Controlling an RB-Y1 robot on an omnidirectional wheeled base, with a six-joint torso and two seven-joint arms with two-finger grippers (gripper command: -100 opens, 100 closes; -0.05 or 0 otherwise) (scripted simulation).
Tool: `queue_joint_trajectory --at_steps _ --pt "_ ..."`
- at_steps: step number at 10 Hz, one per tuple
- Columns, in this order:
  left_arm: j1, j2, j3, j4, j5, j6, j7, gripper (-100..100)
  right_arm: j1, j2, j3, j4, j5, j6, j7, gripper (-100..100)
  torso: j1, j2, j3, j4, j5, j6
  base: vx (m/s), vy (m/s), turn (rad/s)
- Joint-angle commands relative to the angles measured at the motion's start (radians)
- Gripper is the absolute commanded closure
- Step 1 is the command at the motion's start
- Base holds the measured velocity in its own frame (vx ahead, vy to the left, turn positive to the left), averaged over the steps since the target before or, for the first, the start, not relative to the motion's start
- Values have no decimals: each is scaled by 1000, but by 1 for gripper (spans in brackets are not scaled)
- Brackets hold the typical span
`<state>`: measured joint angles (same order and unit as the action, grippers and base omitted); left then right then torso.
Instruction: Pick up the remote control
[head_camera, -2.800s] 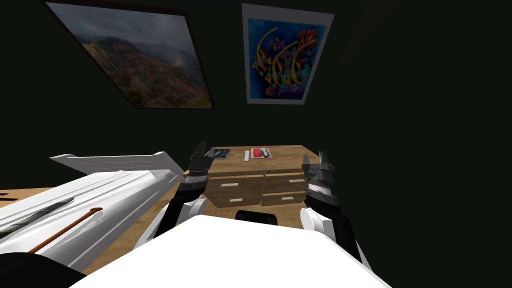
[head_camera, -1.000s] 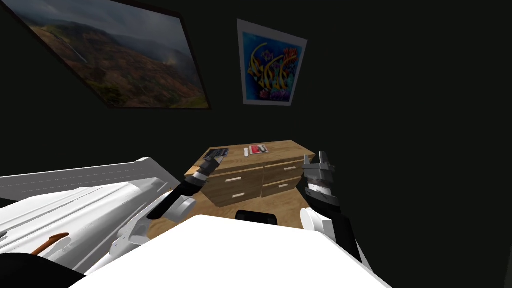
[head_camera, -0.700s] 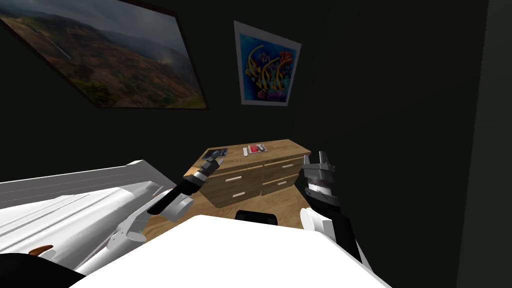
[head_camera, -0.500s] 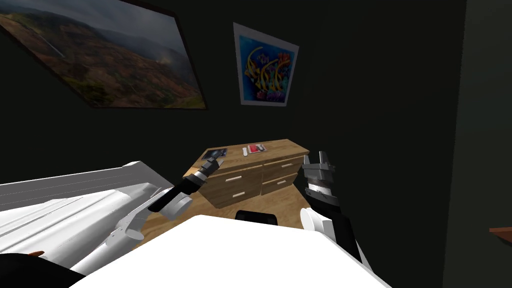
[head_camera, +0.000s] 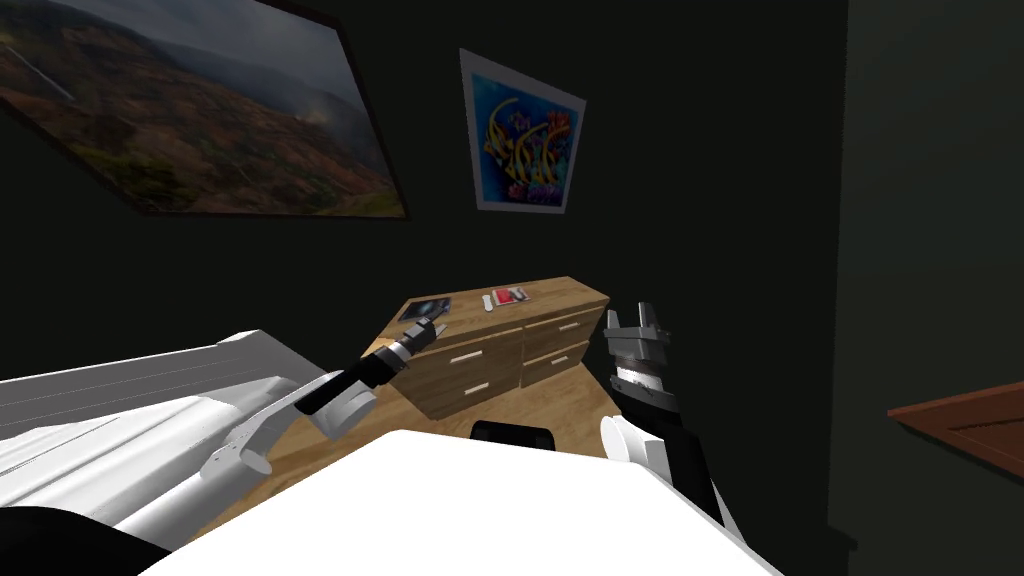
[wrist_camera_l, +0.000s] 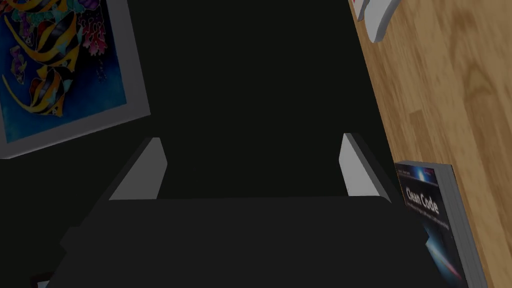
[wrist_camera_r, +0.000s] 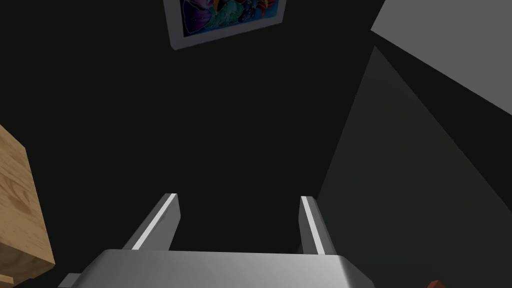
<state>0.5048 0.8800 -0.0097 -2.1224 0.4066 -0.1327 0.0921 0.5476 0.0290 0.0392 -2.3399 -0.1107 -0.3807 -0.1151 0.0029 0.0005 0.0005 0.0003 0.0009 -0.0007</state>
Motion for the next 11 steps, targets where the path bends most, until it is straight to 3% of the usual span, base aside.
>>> queue_joint_trajectory --at_steps 1,2,3,4,5,6,7,8,10,11 --pt "0 50 -16 29 50 35 11 -100 0 0 0 0 0 0 0 0 0 0 0 0 0 0 -41 37 -253" --pt "0 84 -16 29 56 35 11 -100 0 0 0 0 0 0 0 0 1 0 0 0 0 1 -50 45 -156" --pt "0 119 -32 55 98 70 21 -100 0 0 0 0 0 0 0 0 1 1 0 0 0 0 -62 58 -267" --pt "0 152 -32 55 111 71 21 -100 0 0 0 0 0 0 0 0 2 1 1 0 0 1 -52 60 -144" --pt "0 161 -32 55 111 71 21 -100 0 0 0 0 0 0 0 0 2 1 1 0 0 0 -20 29 22" --pt "1 201 -49 81 157 106 31 -100 0 0 0 0 0 0 0 0 0 0 0 0 0 0 -26 34 -285" --pt "1 230 -49 81 168 106 31 -100 0 0 0 0 0 0 0 0 0 0 0 0 0 1 -32 48 -149" --pt "3 259 -67 106 206 141 39 -100 0 0 0 0 0 0 0 0 1 0 0 0 0 0 -34 45 -295" --pt "3 308 -67 106 226 141 39 -100 0 0 0 0 0 0 0 0 1 0 0 0 0 0 -28 39 -75" --pt "4 346 -85 132 273 175 47 -100 0 0 0 0 0 0 0 0 0 -1 0 0 0 0 -34 38 -387"
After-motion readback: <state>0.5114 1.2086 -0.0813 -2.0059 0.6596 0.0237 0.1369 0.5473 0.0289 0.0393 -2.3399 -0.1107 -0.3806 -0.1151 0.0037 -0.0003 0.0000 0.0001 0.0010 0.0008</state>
